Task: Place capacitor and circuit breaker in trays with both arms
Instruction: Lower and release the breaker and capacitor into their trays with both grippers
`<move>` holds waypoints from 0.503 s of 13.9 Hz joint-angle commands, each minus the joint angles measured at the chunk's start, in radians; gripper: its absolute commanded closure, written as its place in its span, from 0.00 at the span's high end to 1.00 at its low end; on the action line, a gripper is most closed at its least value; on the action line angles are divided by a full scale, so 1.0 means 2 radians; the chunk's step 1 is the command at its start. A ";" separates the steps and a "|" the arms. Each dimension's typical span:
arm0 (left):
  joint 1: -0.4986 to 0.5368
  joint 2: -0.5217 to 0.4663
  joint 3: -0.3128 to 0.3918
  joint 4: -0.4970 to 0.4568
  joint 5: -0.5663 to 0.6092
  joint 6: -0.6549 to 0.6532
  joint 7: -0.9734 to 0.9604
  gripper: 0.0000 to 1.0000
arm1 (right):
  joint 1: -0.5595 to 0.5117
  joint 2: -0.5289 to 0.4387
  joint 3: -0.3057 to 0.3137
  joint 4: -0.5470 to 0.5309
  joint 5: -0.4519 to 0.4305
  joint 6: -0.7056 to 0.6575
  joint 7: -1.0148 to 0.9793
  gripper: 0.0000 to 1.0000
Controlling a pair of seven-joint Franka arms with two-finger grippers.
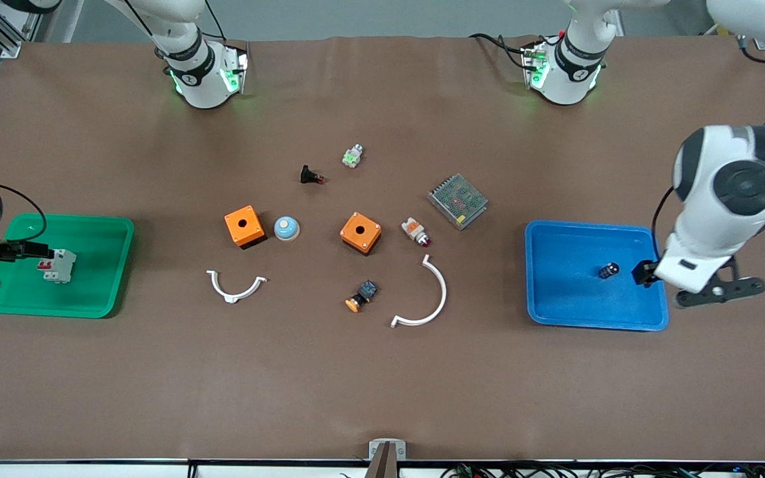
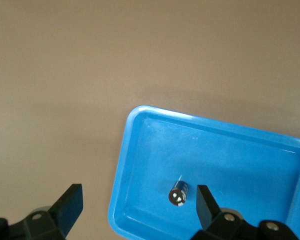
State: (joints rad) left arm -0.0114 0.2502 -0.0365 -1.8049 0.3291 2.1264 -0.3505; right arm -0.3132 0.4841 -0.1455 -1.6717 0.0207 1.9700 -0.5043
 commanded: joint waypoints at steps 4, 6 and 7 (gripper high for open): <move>0.014 -0.030 -0.006 0.120 -0.095 -0.173 0.093 1.00 | 0.084 -0.165 0.004 -0.080 -0.003 -0.079 0.164 0.98; 0.014 -0.038 -0.006 0.154 -0.101 -0.212 0.093 1.00 | 0.111 -0.210 0.004 -0.102 -0.003 -0.089 0.201 0.98; 0.014 -0.048 -0.007 0.157 -0.114 -0.222 0.093 1.00 | 0.123 -0.226 0.005 -0.101 -0.003 -0.104 0.208 0.98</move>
State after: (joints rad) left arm 0.0111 0.1673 -0.0431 -1.5364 0.1412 1.7392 -0.1818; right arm -0.1012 0.1373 -0.1303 -1.7961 0.0210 1.7744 -0.1340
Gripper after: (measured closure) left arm 0.000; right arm 0.013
